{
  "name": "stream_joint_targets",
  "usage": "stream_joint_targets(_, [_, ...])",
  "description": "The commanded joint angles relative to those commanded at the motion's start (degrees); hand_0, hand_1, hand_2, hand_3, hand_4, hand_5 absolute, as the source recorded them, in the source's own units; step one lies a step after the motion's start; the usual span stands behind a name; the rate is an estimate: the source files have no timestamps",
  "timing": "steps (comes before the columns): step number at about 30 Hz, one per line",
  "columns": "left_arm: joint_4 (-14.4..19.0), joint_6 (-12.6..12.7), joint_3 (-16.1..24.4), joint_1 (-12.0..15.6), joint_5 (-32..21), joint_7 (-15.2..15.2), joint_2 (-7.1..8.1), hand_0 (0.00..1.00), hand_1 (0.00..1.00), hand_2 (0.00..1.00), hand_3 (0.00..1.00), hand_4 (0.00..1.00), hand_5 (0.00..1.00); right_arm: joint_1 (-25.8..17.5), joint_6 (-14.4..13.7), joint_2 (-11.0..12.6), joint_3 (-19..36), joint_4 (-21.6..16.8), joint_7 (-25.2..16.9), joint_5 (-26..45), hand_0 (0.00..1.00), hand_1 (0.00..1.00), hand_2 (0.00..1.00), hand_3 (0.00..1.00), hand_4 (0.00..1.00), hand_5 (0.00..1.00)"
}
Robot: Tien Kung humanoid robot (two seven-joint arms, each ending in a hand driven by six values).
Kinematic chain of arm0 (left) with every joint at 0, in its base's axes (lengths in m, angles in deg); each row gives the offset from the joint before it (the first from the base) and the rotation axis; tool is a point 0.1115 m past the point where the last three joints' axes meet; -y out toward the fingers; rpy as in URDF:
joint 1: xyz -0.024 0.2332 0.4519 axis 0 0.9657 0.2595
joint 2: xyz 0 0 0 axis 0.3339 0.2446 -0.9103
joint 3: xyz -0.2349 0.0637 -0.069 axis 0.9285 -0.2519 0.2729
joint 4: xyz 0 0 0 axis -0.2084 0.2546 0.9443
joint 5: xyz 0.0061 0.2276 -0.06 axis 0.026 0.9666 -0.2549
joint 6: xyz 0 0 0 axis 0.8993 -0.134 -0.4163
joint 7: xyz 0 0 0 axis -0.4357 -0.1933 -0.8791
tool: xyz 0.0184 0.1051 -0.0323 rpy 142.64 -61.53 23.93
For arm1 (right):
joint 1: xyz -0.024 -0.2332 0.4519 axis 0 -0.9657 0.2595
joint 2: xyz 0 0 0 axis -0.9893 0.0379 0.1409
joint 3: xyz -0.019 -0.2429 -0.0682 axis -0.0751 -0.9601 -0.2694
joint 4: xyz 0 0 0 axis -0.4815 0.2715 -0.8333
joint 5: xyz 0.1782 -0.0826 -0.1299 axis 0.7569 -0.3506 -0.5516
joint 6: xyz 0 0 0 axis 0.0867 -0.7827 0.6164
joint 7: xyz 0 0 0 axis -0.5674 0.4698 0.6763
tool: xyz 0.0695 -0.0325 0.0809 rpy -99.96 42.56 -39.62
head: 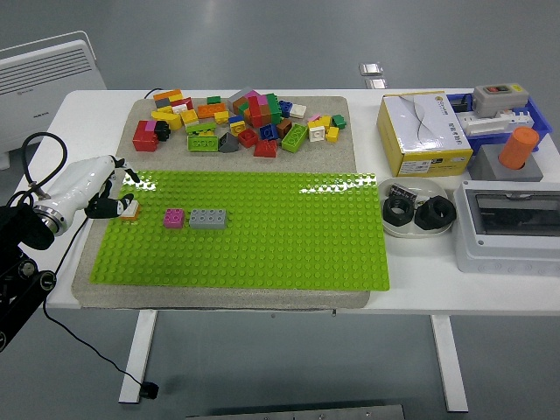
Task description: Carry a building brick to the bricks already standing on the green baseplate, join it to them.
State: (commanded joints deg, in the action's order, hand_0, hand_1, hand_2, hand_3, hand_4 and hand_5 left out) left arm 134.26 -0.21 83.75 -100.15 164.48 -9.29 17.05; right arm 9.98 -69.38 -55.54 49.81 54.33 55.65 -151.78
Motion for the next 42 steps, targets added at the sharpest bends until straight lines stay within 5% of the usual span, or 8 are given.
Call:
stream_joint_targets(14, [-2.08, -8.50, -3.62, -5.44, -0.62, -1.81, 1.04, 0.245, 0.023, 0.082, 0.620, 0.565, 0.002, 0.55, -0.09, 0.34, -0.21, 0.00, 0.02, 0.04, 0.608, 0.597, 0.674, 0.732, 0.837, 0.998])
stream_joint_targets(15, [-2.25, -8.95, -3.94, -5.82, -0.67, -1.88, 1.04, 0.255, 0.024, 0.082, 0.707, 0.740, 0.002, 0.59, -0.09, 0.36, -0.17, 0.00, 0.02, 0.00, 0.606, 0.596, 0.671, 0.729, 0.838, 0.998])
stream_joint_targets(20, [-3.49, -12.10, -5.90, -8.14, -1.74, -2.53, 1.29, 0.255, 0.024, 0.082, 0.707, 0.740, 0.002, 0.85, -0.09, 0.46, -0.09, 0.00, 0.02, -0.10, 0.606, 0.596, 0.671, 0.729, 0.838, 0.998])
stream_joint_targets(21, [-3.69, -12.70, -6.21, -8.57, -2.10, -2.63, 1.36, 0.261, 0.027, 0.082, 0.742, 0.890, 0.002, 0.89, -0.08, 0.49, -0.06, 0.00, 0.01, -0.11, 0.607, 0.595, 0.671, 0.729, 0.838, 0.998])
stream_joint_targets(27, [-5.94, -15.78, -8.99, -11.49, -5.04, -3.20, 1.60, 0.264, 0.028, 0.082, 0.744, 0.901, 0.002, 1.17, -0.03, 0.70, 0.08, 0.00, -0.03, -0.30, 0.606, 0.596, 0.671, 0.729, 0.838, 0.998])
stream_joint_targets(42, [-15.17, -15.89, -14.95, -16.12, -11.03, -2.37, -0.96, 0.265, 0.027, 0.079, 0.720, 0.829, 0.012, 1.90, 0.20, 0.92, 0.95, 0.00, -0.11, -1.42, 0.607, 0.596, 0.665, 0.722, 0.840, 0.998])
